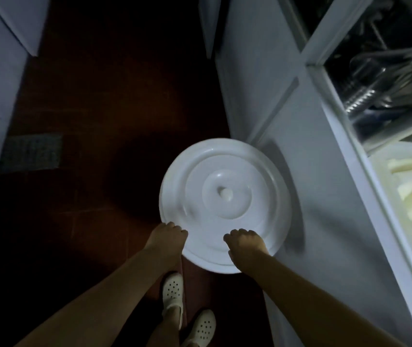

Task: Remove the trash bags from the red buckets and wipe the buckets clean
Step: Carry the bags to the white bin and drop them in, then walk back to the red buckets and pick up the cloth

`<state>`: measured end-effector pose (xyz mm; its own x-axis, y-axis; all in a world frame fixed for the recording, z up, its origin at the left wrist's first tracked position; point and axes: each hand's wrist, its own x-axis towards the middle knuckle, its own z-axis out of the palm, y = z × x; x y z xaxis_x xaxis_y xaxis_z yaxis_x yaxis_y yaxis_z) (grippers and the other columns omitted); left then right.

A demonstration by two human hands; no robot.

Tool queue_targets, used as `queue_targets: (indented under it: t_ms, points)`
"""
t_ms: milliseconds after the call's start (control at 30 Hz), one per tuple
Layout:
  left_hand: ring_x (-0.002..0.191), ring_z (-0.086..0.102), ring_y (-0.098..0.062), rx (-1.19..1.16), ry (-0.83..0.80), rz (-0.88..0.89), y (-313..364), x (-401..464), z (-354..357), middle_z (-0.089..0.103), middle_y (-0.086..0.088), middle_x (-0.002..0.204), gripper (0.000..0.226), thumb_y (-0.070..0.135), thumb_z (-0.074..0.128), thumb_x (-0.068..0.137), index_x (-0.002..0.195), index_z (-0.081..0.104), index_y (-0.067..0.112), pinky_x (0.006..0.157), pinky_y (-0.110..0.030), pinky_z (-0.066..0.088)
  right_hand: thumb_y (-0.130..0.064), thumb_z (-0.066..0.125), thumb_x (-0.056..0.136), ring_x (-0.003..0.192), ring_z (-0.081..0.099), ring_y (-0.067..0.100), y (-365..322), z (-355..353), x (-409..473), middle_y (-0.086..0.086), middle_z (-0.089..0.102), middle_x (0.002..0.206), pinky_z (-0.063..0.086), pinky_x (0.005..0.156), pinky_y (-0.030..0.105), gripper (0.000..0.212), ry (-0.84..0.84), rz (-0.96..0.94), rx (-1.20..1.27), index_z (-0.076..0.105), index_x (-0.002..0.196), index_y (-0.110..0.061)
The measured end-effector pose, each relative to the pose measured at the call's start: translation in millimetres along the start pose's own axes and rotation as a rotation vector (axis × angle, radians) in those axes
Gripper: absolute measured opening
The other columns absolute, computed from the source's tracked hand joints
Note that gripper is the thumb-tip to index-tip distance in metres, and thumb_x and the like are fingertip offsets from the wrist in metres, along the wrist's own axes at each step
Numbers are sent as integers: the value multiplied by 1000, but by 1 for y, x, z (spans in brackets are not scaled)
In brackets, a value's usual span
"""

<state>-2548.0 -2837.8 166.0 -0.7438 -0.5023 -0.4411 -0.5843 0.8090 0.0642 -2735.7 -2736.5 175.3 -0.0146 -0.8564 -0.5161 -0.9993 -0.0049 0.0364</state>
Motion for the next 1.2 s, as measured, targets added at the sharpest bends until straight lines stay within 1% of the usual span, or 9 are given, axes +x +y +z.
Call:
queue_targets:
  t_ms: [33,100,167,267,367,633,767,933,1200]
  points:
    - [63,62,-18,7,-7,-20,-6,-7,-13,63,1,65,27,27,82,50,68,64,19,59,-26,47,-25,87,31,48,56,14,-2,-17,1,-3,56,57,40,46,20,40,17,9,-36,63,63,-21]
    - [52,60,-18,32,73,-52,-22,-23,-40,60,2,55,32,27,85,38,58,61,20,52,-23,45,-19,75,67,76,63,21,-10,-58,-2,3,62,86,44,64,26,27,-54,23,-54,62,90,-16]
    - [67,65,-20,51,86,-118,-39,-36,-56,66,0,70,25,29,79,56,73,66,19,62,-26,48,-10,53,86,98,58,25,-12,-82,2,6,57,109,40,78,30,24,21,-3,-139,53,110,-13]
    - [67,66,-15,-5,175,-237,-59,-65,-87,68,2,72,27,39,78,59,76,69,21,60,-23,51,-7,48,87,105,56,26,-19,-122,9,8,54,119,41,85,32,30,77,-44,-188,51,117,-13]
    - [108,56,-20,-51,139,-376,-70,-88,-106,61,-2,116,29,30,43,96,118,55,16,90,-31,42,-6,48,86,104,55,25,-27,-156,15,7,55,116,40,84,31,32,131,-108,-217,51,117,-13]
    - [106,57,-17,-178,211,-739,-49,-158,-123,62,0,115,29,34,38,98,117,54,19,89,-31,44,-10,47,90,105,53,26,-57,-205,29,7,56,115,38,84,33,28,252,-421,-294,52,117,-13]
    - [103,57,-14,-370,203,-964,-12,-211,-106,61,2,114,29,36,40,98,121,52,22,91,-31,46,-14,49,91,102,54,27,-96,-215,23,7,58,111,31,74,33,22,278,-676,-347,54,112,-14]
    - [109,56,-19,-449,160,-1290,66,-297,-60,60,0,120,32,34,40,97,124,52,20,89,-32,43,-19,46,94,103,54,26,-171,-206,-15,6,56,113,34,75,32,20,241,-990,-460,53,112,-15]
    - [106,56,-18,-657,111,-1867,243,-442,1,59,0,118,26,33,41,97,115,53,19,85,-30,42,-27,47,95,96,57,17,-306,-149,-175,1,58,108,42,76,28,20,257,-1461,-605,55,112,-19]
